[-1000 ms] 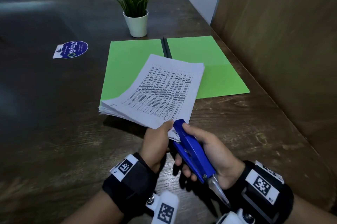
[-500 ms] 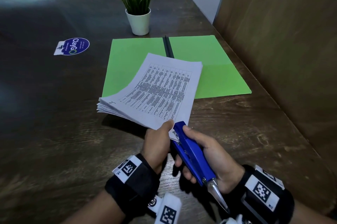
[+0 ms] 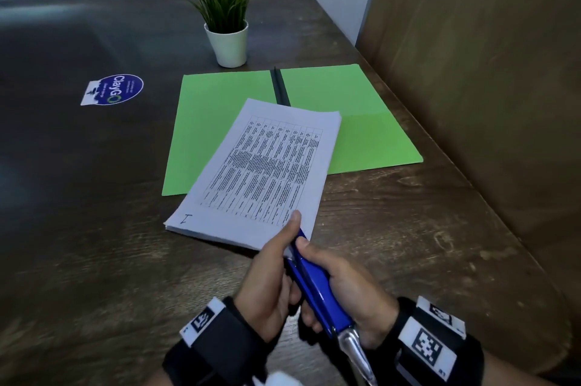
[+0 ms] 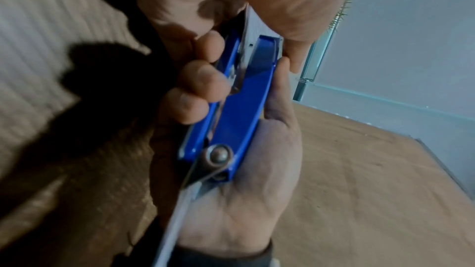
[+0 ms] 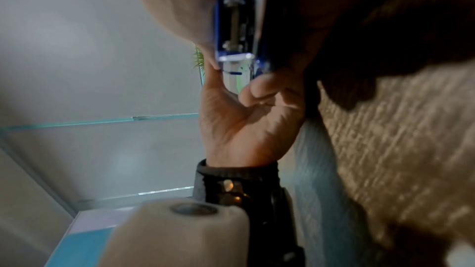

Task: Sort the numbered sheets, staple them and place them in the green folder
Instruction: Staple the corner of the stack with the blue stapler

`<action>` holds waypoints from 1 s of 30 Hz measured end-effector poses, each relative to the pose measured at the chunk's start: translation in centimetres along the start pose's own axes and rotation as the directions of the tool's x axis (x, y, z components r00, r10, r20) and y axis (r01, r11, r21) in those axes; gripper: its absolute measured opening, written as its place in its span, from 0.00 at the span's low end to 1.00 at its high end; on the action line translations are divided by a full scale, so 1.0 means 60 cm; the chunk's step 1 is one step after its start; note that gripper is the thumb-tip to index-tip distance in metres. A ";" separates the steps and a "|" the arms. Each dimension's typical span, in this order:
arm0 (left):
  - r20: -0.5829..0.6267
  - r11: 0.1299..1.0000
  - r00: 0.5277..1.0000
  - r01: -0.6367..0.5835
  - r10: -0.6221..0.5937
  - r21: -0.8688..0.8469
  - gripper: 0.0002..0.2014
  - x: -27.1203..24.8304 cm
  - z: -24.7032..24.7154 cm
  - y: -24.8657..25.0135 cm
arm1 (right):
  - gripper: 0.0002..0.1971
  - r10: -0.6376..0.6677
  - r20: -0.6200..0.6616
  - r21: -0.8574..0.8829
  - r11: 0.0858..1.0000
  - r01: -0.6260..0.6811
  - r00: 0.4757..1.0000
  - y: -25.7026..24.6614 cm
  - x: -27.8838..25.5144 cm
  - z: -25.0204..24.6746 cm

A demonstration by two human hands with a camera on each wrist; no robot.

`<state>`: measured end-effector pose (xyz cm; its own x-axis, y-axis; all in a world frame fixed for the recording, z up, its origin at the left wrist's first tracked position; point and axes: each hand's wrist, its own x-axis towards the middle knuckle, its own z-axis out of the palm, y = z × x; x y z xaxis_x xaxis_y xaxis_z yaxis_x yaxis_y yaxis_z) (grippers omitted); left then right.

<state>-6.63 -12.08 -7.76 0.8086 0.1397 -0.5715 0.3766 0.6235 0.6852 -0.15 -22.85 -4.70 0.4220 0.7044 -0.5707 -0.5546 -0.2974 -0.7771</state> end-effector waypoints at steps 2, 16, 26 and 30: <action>-0.012 1.000 1.000 -0.014 0.014 -0.015 0.42 -0.006 -0.001 -0.010 | 0.29 -0.017 -0.018 -0.004 1.000 0.017 1.000 0.008 -0.001 0.004; -0.211 0.989 0.977 -0.066 0.036 -0.136 0.32 -0.012 0.015 -0.023 | 0.19 -0.099 -0.070 0.099 0.989 0.106 0.993 0.029 0.009 0.015; -0.187 0.981 0.982 -0.050 0.014 -0.188 0.38 -0.007 0.015 -0.009 | 0.30 0.018 0.016 0.063 0.998 -0.019 1.000 0.005 0.001 -0.002; -0.303 0.947 0.952 -0.134 0.041 -0.292 0.23 0.008 0.019 0.003 | 0.34 0.085 -0.061 -0.001 0.996 -0.085 0.995 -0.008 -0.005 -0.021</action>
<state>-5.68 -12.75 -7.40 0.6487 0.3914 -0.6527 0.1163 0.7966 0.5933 0.88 -23.73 -4.46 0.4167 0.6359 -0.6496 -0.5880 -0.3564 -0.7261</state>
